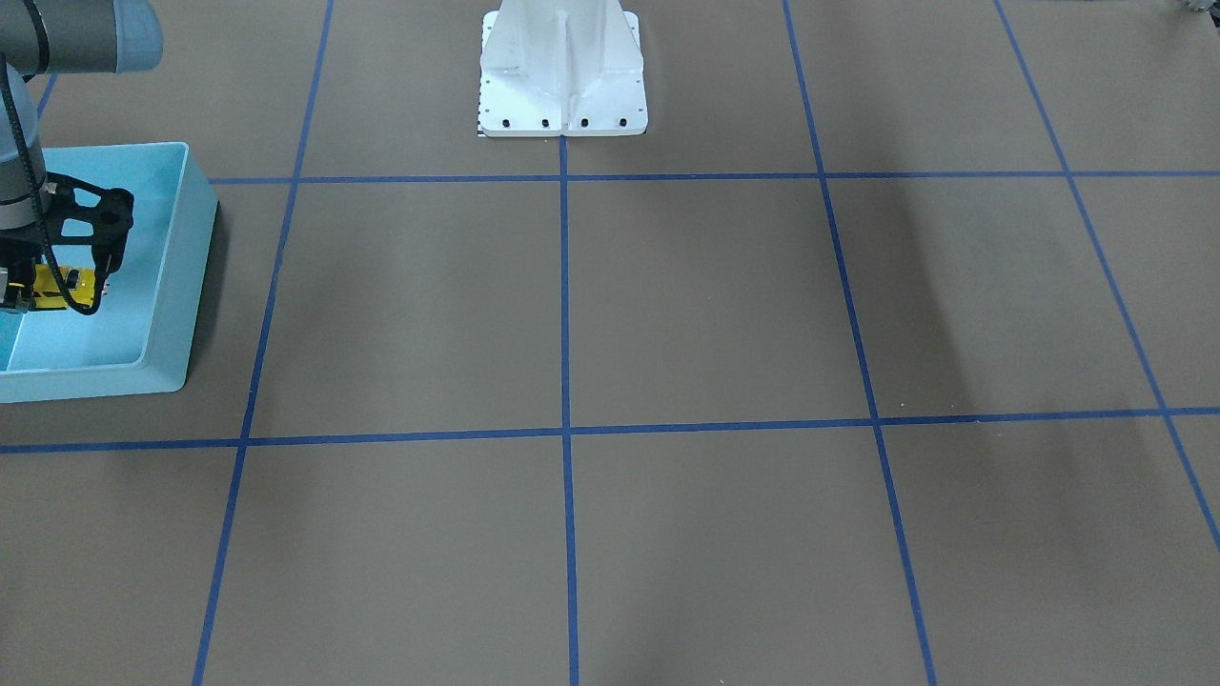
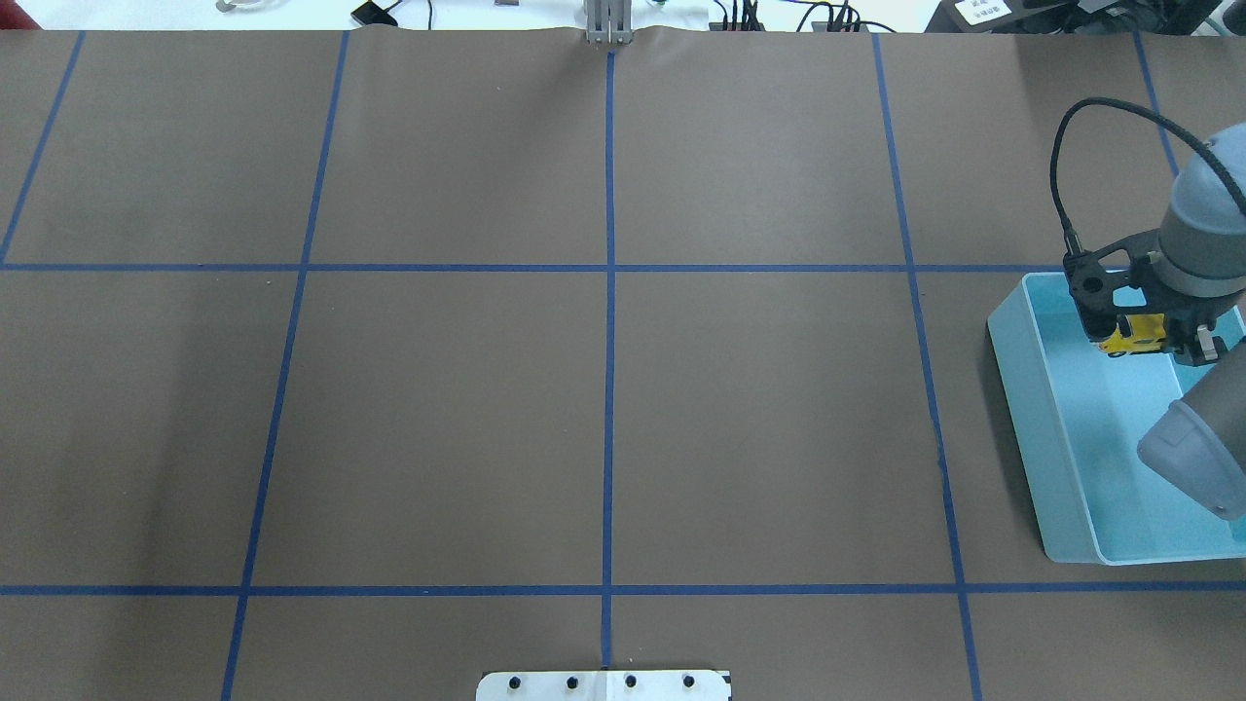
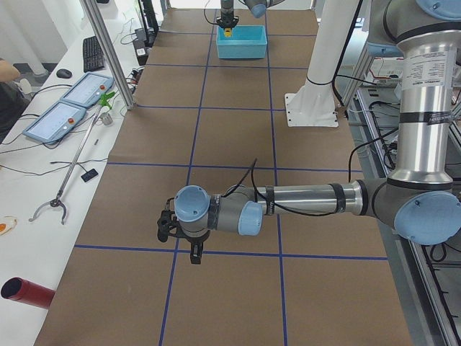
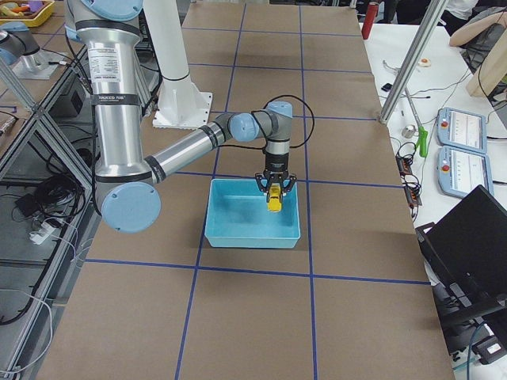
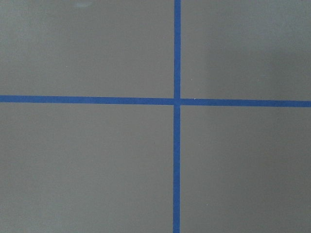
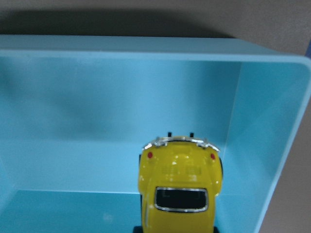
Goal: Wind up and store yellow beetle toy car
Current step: 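Lower the car into the blue bin and open the right gripper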
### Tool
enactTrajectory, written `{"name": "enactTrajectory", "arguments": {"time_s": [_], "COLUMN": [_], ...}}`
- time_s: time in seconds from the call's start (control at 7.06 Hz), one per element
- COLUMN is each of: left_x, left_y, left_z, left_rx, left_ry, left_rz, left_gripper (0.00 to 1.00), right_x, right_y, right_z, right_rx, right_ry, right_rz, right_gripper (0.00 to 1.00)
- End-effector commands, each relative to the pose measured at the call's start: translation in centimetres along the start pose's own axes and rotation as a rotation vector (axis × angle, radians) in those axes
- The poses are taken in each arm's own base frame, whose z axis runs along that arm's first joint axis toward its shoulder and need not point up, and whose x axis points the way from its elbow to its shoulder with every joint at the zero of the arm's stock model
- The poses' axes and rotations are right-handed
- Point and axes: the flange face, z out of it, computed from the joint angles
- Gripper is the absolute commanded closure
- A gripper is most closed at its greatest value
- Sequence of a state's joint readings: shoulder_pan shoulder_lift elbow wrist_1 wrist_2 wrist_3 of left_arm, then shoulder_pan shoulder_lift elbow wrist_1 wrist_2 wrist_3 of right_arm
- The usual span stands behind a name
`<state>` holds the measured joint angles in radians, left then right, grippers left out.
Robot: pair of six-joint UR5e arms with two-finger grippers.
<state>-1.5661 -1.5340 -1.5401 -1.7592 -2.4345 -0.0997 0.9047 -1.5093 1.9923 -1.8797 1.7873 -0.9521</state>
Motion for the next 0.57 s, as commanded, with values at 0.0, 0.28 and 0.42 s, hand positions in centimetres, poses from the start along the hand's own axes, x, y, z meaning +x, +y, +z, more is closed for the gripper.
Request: {"name": "enactTrajectory", "arguments": {"time_s": [0.0, 0.28, 0.42], "left_x": [0.0, 0.0, 0.0], "left_y": [0.0, 0.0, 0.0], "left_z": [0.0, 0.0, 0.0], "left_rx": [-0.001, -0.001, -0.001], "left_ry": [-0.002, -0.002, -0.002], "left_rz": [-0.001, -0.001, -0.001], "left_gripper": [0.00, 0.00, 0.00], "right_x": [-1.0, -1.8, -1.8], "right_y": [-2.0, -3.8, -4.0], "right_z": [1.1, 1.3, 1.1], "right_rx": [0.037, 0.069, 0.085], "right_ry": [-0.031, -0.052, -0.042], "right_rz": [-0.041, -0.076, -0.085], "right_gripper": [1.00, 0.01, 0.00]}}
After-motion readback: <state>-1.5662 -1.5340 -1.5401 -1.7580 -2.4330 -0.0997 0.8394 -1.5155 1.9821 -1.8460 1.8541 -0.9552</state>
